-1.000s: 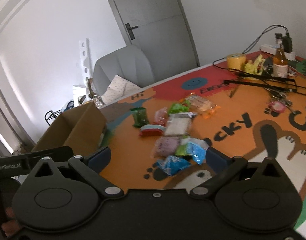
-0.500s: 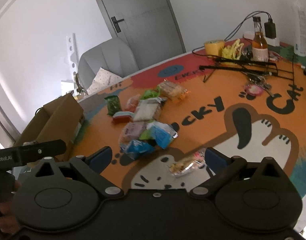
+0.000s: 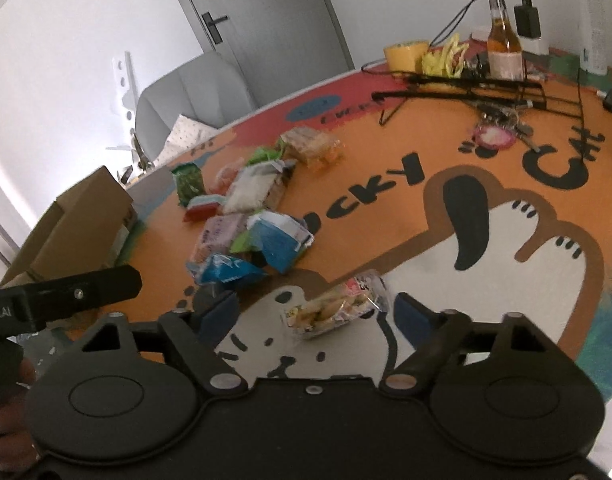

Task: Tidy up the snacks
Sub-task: 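Grasp the blue packet with the left gripper while the right grasps the pastry bag, then carry the blue packet and pastry bag over the cardboard box with both grippers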

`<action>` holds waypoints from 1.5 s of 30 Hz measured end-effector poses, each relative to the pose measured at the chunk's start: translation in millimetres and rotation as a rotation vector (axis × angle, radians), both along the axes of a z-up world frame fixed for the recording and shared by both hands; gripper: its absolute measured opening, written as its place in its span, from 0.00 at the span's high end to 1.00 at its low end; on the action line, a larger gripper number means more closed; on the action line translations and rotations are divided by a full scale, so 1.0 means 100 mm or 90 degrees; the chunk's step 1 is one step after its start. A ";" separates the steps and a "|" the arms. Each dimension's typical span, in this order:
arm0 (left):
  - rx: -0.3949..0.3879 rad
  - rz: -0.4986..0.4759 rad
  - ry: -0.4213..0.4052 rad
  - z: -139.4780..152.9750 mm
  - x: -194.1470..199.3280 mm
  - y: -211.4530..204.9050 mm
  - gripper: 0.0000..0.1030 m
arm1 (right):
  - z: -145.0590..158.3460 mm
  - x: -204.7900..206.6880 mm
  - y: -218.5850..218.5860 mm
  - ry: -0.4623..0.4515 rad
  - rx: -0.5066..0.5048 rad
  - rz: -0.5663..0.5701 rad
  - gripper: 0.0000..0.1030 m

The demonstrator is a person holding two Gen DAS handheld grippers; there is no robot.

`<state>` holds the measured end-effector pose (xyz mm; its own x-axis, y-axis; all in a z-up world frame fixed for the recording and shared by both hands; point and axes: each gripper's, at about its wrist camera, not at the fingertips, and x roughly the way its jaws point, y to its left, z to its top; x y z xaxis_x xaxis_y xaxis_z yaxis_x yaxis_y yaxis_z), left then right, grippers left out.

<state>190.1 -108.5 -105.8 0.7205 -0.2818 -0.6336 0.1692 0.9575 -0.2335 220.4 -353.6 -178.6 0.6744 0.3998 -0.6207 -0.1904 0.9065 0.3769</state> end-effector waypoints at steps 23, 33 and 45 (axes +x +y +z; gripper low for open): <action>0.048 0.002 0.030 -0.33 0.37 -0.47 0.22 | 0.00 0.09 -0.31 -0.015 -0.053 -0.065 0.53; 0.070 0.027 0.022 -0.38 0.35 -0.40 0.58 | -0.01 0.05 -0.23 -0.012 -0.081 -0.068 0.43; 0.040 0.028 0.014 -0.36 0.27 -0.26 0.72 | 0.02 -0.06 -0.29 -0.008 -0.096 -0.091 0.47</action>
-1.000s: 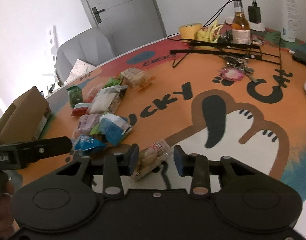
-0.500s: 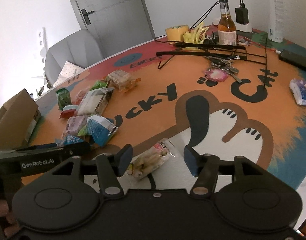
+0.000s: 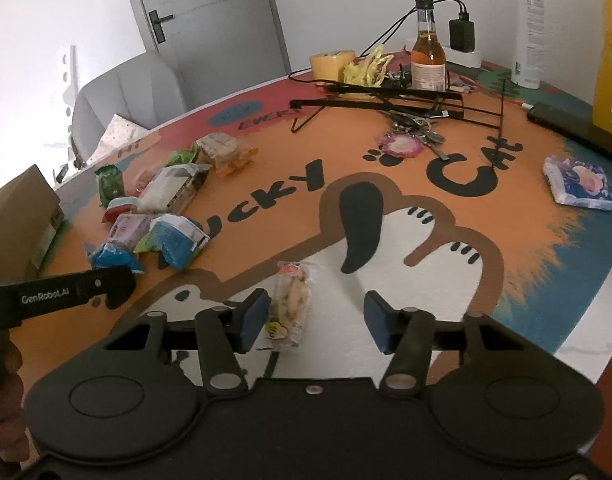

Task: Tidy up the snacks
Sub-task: 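Carry the blue packet and pastry bag over the cardboard box with both grippers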

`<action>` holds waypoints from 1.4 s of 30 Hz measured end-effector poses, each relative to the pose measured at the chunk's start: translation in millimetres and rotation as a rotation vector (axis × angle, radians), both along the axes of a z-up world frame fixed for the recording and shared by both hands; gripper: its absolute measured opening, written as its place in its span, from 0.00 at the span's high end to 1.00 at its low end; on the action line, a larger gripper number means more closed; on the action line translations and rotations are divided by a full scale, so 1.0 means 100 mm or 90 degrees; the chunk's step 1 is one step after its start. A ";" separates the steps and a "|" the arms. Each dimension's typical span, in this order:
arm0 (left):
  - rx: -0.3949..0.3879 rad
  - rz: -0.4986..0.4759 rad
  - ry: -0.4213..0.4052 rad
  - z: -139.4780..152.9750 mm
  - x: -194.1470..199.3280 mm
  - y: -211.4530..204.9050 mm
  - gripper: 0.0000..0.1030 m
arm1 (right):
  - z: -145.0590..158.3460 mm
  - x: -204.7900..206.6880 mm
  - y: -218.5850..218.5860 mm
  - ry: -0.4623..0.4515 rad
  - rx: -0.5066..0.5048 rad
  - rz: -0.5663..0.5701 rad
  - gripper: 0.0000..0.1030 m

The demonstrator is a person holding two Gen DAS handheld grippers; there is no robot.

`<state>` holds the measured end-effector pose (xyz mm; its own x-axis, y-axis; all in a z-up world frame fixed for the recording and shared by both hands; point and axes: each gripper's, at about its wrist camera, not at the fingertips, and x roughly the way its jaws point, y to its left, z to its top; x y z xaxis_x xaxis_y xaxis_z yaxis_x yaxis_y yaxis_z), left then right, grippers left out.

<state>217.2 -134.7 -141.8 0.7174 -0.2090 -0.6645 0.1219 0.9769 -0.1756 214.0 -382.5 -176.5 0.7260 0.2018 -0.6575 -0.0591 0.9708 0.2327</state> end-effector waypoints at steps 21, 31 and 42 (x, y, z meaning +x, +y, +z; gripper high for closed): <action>-0.005 0.012 -0.048 0.35 -0.22 0.29 0.73 | 0.15 0.08 0.39 -0.045 0.000 0.055 0.83; 0.011 0.037 -0.087 0.67 -0.35 0.48 0.73 | 0.35 0.14 0.66 -0.077 0.022 0.096 0.83; 0.025 0.068 -0.125 0.96 -0.49 0.72 0.73 | 0.60 0.19 1.04 -0.107 0.052 0.153 0.83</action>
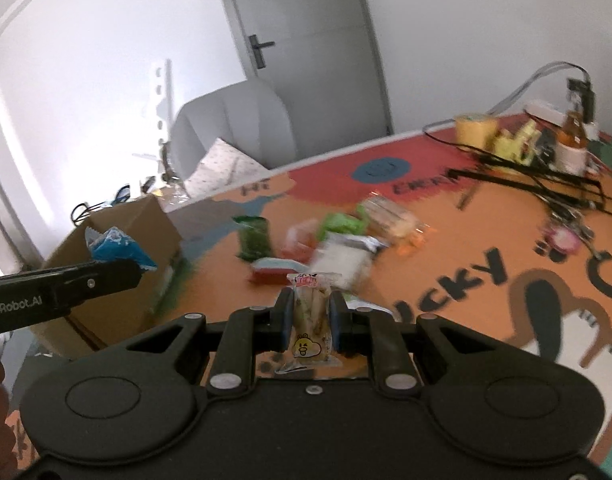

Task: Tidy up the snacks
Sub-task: 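Carry the blue packet and pastry bag over the cardboard box with both grippers, then open both grippers to release the snacks into the box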

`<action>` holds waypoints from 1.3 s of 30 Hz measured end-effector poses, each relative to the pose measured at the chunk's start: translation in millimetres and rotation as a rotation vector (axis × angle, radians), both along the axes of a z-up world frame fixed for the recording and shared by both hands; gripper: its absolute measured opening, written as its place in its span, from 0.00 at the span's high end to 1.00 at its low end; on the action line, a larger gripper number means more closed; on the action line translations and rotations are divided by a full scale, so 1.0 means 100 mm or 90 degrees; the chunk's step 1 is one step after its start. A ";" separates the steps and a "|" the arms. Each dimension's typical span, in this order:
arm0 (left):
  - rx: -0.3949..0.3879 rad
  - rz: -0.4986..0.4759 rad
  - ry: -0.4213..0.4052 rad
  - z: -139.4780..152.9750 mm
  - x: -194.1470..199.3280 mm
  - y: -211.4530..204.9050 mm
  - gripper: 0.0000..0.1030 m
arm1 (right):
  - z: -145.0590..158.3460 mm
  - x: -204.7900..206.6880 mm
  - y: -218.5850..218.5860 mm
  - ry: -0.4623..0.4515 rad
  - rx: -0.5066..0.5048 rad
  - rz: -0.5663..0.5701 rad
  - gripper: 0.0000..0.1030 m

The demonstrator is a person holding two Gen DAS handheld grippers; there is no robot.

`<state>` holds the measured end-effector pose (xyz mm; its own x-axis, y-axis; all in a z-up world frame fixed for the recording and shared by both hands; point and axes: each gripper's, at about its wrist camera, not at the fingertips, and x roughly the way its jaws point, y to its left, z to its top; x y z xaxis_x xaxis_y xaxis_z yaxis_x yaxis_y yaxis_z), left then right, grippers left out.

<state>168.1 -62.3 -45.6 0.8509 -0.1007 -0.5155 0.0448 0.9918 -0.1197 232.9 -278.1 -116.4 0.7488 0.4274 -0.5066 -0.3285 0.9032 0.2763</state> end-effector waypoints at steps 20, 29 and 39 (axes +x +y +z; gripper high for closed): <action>0.011 0.096 -0.048 0.37 -0.21 0.85 0.73 | 0.42 0.06 0.81 -0.057 0.023 0.100 0.83; -0.030 0.100 0.004 0.21 -0.17 1.10 0.65 | 0.52 0.06 1.13 -0.068 0.019 0.129 0.83; -0.058 0.160 -0.012 0.23 -0.38 1.45 0.35 | 0.59 0.03 1.48 -0.073 0.019 0.170 0.83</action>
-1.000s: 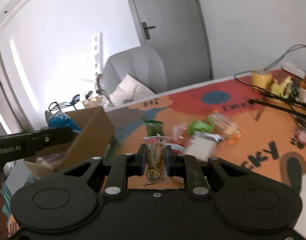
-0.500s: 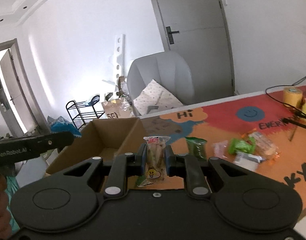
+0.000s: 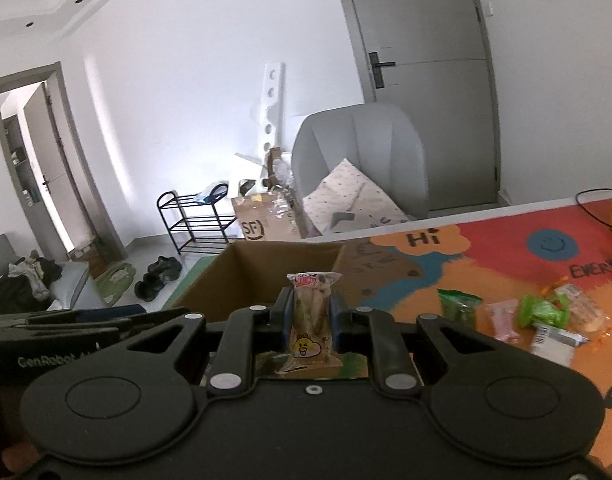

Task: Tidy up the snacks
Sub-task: 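Open both grippers to release the snacks into the box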

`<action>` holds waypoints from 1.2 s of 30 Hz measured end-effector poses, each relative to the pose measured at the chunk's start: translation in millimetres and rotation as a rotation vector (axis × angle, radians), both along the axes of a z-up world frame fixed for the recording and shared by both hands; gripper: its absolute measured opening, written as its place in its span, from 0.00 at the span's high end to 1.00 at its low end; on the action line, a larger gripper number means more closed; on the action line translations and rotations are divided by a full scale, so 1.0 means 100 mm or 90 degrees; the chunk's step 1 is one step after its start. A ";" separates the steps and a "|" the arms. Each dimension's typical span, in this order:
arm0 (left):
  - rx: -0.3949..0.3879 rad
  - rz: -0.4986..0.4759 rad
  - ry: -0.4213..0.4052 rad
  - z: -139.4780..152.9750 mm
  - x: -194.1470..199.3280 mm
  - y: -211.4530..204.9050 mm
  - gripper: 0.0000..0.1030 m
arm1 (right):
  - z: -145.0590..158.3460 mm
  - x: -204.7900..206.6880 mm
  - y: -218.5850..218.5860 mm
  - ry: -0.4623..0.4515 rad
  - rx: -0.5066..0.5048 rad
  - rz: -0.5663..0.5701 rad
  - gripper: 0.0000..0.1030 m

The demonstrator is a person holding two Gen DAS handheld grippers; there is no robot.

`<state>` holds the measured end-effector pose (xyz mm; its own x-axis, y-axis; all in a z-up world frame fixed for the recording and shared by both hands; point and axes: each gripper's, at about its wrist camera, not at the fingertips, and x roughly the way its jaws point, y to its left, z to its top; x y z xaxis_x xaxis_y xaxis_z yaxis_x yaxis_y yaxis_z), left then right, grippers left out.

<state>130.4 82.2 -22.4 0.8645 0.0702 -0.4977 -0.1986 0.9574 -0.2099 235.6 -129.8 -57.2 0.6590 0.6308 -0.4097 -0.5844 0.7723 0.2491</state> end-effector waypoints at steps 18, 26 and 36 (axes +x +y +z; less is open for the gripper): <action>0.006 0.013 0.013 -0.06 -0.03 0.01 0.14 | -0.01 0.02 -0.07 0.056 0.053 0.018 0.38; 0.028 -0.003 0.010 -0.13 0.04 -0.16 0.08 | -0.19 -0.03 -0.42 0.067 0.024 -0.056 0.16; 0.032 -0.042 0.020 -0.16 0.20 -0.46 0.08 | -0.29 -0.05 -0.83 0.057 -0.003 -0.118 0.01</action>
<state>150.6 36.2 -38.4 0.8520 0.0397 -0.5220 -0.1409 0.9777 -0.1556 230.7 -212.4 -86.0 0.7243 0.5008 -0.4740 -0.4084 0.8654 0.2902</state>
